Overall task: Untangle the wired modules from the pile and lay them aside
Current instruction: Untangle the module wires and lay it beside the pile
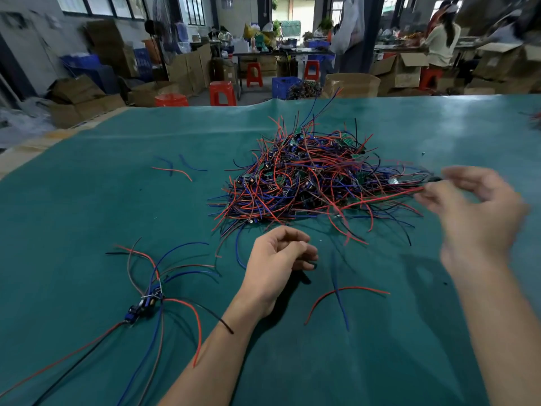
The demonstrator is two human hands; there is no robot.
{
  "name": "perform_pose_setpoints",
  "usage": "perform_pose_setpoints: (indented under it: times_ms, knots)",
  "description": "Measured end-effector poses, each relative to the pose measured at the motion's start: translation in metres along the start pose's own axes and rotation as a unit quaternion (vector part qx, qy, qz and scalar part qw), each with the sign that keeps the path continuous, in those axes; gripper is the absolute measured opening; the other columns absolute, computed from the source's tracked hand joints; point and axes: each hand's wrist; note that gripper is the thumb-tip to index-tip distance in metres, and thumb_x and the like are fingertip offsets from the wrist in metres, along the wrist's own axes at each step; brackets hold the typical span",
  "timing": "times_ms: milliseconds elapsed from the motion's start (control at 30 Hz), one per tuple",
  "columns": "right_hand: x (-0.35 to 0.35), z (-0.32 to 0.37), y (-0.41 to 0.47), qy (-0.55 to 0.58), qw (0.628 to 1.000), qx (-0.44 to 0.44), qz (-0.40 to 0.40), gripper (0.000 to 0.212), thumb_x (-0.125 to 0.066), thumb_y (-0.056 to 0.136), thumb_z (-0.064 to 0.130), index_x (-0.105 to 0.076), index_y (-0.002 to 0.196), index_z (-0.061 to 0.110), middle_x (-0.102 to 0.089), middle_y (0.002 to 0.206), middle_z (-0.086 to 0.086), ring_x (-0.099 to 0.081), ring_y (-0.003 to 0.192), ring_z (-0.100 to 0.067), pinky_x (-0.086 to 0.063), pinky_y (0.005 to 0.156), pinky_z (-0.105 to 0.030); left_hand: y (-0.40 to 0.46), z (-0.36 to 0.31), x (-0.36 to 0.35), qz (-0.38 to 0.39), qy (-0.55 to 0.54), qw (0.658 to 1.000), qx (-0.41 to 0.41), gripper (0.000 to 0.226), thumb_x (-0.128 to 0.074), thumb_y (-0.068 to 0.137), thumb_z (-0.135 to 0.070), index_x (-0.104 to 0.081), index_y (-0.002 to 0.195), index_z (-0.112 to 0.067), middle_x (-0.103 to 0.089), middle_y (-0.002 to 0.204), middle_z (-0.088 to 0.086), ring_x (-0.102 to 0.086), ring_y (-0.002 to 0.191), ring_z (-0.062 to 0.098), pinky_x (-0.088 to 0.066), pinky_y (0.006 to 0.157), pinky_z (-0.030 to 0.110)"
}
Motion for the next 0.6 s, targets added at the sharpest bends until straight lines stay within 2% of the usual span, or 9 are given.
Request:
perform_pose_setpoints:
  times_ms: [67,100,167,267,333,400,467,533,600]
  knots:
    - [0.009,0.004,-0.002,0.164,0.983,-0.085,-0.024,0.028,-0.065,0.078,-0.007,-0.068,0.074,0.021,-0.068,0.068,0.005,-0.069,0.064,-0.018,-0.063,0.077,-0.039,-0.001,-0.001,0.000,0.010,0.006,1.000,0.001,0.013,-0.054,0.092,0.010,-0.063,0.095,0.001,-0.073,0.078,0.014,-0.070,0.069,0.020,-0.054,0.059,0.022]
    - [0.012,0.005,-0.004,0.207,0.971,-0.121,-0.024,0.029,-0.061,0.081,-0.008,-0.066,0.073,0.019,-0.067,0.067,0.002,-0.068,0.065,-0.020,-0.062,0.076,-0.037,-0.002,-0.001,0.000,0.015,0.010,1.000,-0.001,0.013,-0.054,0.092,0.010,-0.064,0.095,0.001,-0.073,0.078,0.014,-0.070,0.070,0.020,-0.054,0.059,0.022]
    - [0.015,0.006,-0.005,0.257,0.947,-0.193,-0.018,0.024,-0.055,0.087,-0.007,-0.065,0.079,0.014,-0.067,0.071,-0.001,-0.069,0.068,-0.019,-0.060,0.074,-0.032,-0.003,-0.002,-0.001,0.029,0.024,0.999,-0.003,0.014,-0.054,0.093,0.008,-0.064,0.095,-0.001,-0.073,0.079,0.014,-0.070,0.072,0.021,-0.054,0.060,0.023]
    - [0.013,0.002,-0.008,0.341,0.890,-0.303,0.001,0.022,-0.046,0.093,-0.005,-0.064,0.088,0.007,-0.069,0.079,-0.007,-0.070,0.078,-0.018,-0.060,0.075,-0.028,-0.005,-0.002,-0.001,0.053,0.043,0.998,-0.009,0.013,-0.054,0.097,0.002,-0.066,0.097,-0.002,-0.073,0.081,0.016,-0.070,0.075,0.023,-0.054,0.059,0.024]
    - [0.005,0.001,-0.016,0.371,0.863,-0.339,0.062,0.022,-0.045,0.089,-0.007,-0.062,0.090,0.006,-0.070,0.083,-0.008,-0.071,0.080,-0.019,-0.061,0.079,-0.029,-0.006,-0.003,-0.001,0.063,0.049,0.997,-0.014,0.013,-0.054,0.099,-0.004,-0.067,0.098,-0.004,-0.072,0.080,0.017,-0.069,0.074,0.024,-0.052,0.056,0.023]
    - [-0.008,-0.003,-0.031,0.339,0.859,-0.343,0.172,0.024,-0.051,0.078,-0.008,-0.065,0.094,0.005,-0.071,0.081,-0.009,-0.072,0.076,-0.021,-0.062,0.078,-0.030,-0.007,-0.004,-0.002,0.070,0.047,0.996,-0.018,0.017,-0.053,0.101,-0.013,-0.069,0.097,-0.009,-0.072,0.079,0.019,-0.069,0.072,0.023,-0.049,0.053,0.022]
    - [-0.020,-0.008,-0.048,0.256,0.868,-0.321,0.279,0.030,-0.060,0.071,-0.006,-0.071,0.097,0.003,-0.072,0.083,-0.012,-0.072,0.076,-0.023,-0.062,0.075,-0.032,-0.008,-0.006,-0.003,0.079,0.018,0.997,-0.005,0.026,-0.053,0.100,-0.031,-0.072,0.095,-0.014,-0.073,0.080,0.021,-0.070,0.070,0.022,-0.047,0.048,0.020]
    - [-0.029,-0.014,-0.063,0.171,0.884,-0.288,0.325,0.029,-0.071,0.067,-0.001,-0.078,0.094,0.006,-0.074,0.089,-0.011,-0.072,0.078,-0.022,-0.062,0.075,-0.031,-0.008,-0.007,-0.003,0.093,-0.011,0.996,0.016,0.036,-0.056,0.095,-0.046,-0.075,0.093,-0.016,-0.073,0.080,0.020,-0.071,0.068,0.023,-0.047,0.046,0.019]
    - [-0.034,-0.019,-0.072,0.114,0.900,-0.252,0.336,0.025,-0.077,0.068,-0.001,-0.079,0.091,0.009,-0.075,0.090,-0.008,-0.070,0.077,-0.018,-0.058,0.071,-0.025,-0.008,-0.007,-0.002,0.104,0.014,0.994,0.007,0.031,-0.062,0.094,-0.044,-0.076,0.090,-0.018,-0.074,0.080,0.016,-0.072,0.069,0.020,-0.047,0.048,0.019]
Point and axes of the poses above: each hand's wrist, its own y-axis towards the middle knuckle, its own x-axis out of the back of the hand, z = x × y
